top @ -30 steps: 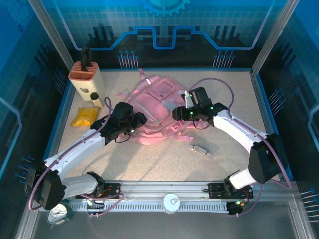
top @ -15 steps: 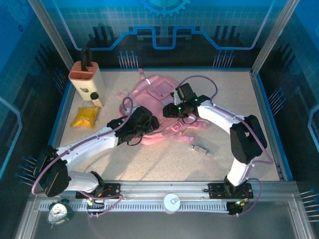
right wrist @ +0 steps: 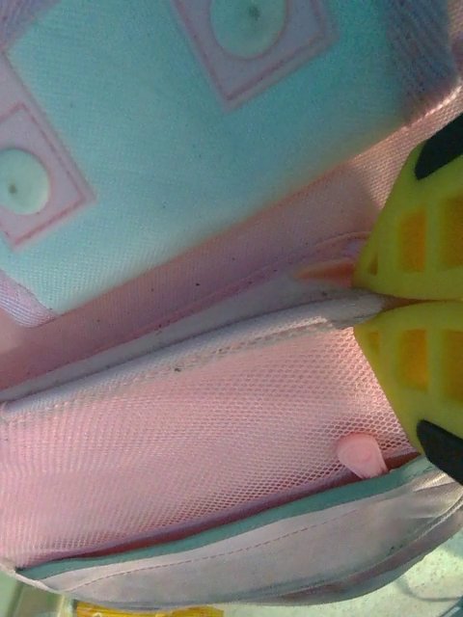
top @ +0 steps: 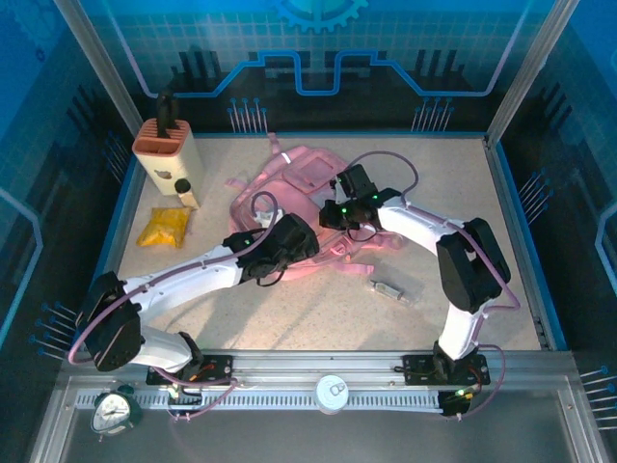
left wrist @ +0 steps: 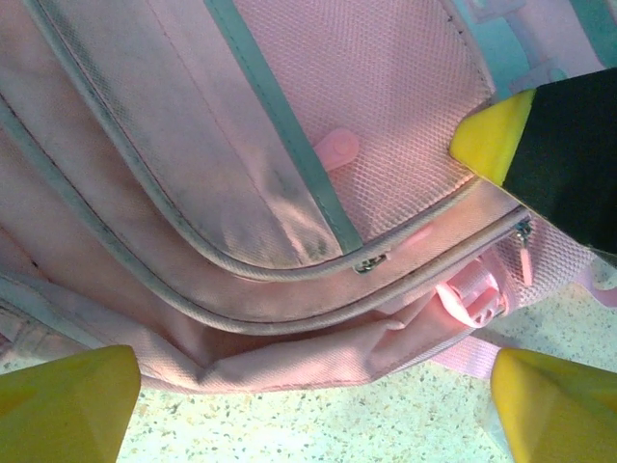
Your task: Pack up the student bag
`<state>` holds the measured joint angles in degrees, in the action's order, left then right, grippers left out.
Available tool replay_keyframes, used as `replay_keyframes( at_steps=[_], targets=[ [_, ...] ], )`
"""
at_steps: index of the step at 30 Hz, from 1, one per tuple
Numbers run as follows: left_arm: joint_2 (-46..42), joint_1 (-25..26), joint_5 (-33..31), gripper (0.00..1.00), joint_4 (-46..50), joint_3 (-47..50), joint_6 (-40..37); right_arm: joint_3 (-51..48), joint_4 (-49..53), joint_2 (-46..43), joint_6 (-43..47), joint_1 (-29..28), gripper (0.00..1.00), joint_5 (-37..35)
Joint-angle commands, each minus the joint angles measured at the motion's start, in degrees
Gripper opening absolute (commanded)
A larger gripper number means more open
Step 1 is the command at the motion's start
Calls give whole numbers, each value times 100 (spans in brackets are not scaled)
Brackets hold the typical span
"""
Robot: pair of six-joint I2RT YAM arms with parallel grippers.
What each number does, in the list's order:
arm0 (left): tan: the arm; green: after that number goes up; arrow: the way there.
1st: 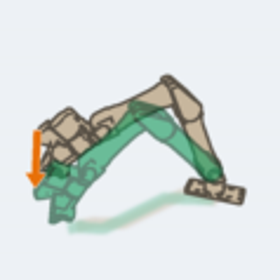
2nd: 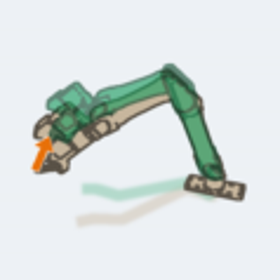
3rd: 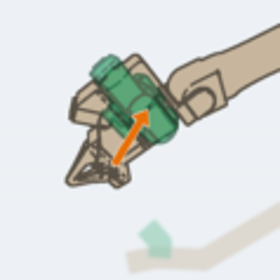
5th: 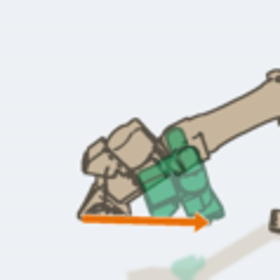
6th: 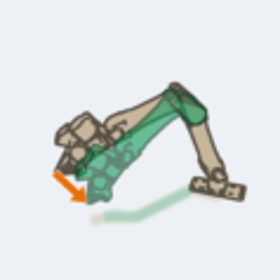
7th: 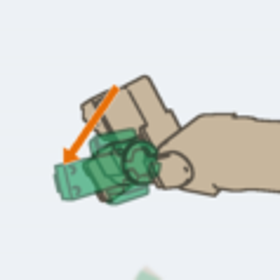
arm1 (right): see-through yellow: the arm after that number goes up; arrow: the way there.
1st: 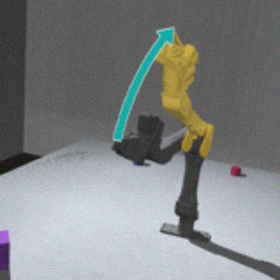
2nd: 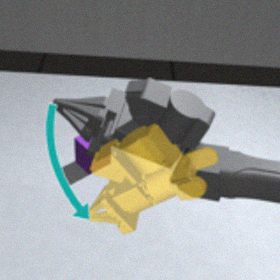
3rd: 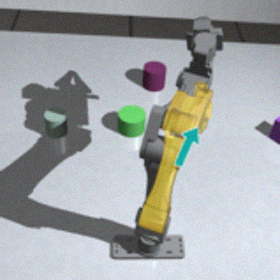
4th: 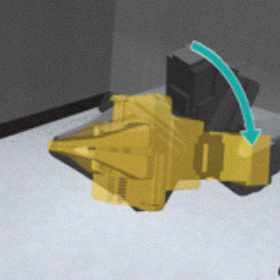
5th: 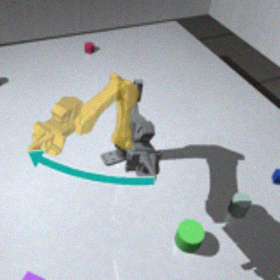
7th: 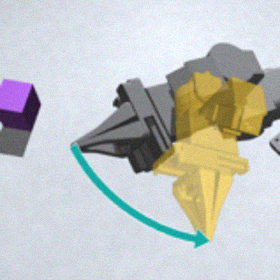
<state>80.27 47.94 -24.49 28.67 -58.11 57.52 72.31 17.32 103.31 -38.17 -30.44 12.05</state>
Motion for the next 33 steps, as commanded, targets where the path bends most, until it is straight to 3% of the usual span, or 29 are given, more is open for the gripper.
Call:
replay_keyframes(
  at_steps=[1, 12, 20, 33],
  targets=[
    [83, 162, -264, 98, 21, -110, 295, -213, -660, -395, -414, -79, 0, 101],
    [426, 445, -712, 99, 337, -490, 407, -710, -1747, -842, -1390, -59, 0, 362],
    [843, 453, -803, 99, 567, -806, 512, -732, -1793, -942, -1507, -42, 0, 410],
    [1422, 114, -939, 99, 525, -1122, 1205, -864, -2127, -900, -1712, -90, 0, 502]
  ],
)
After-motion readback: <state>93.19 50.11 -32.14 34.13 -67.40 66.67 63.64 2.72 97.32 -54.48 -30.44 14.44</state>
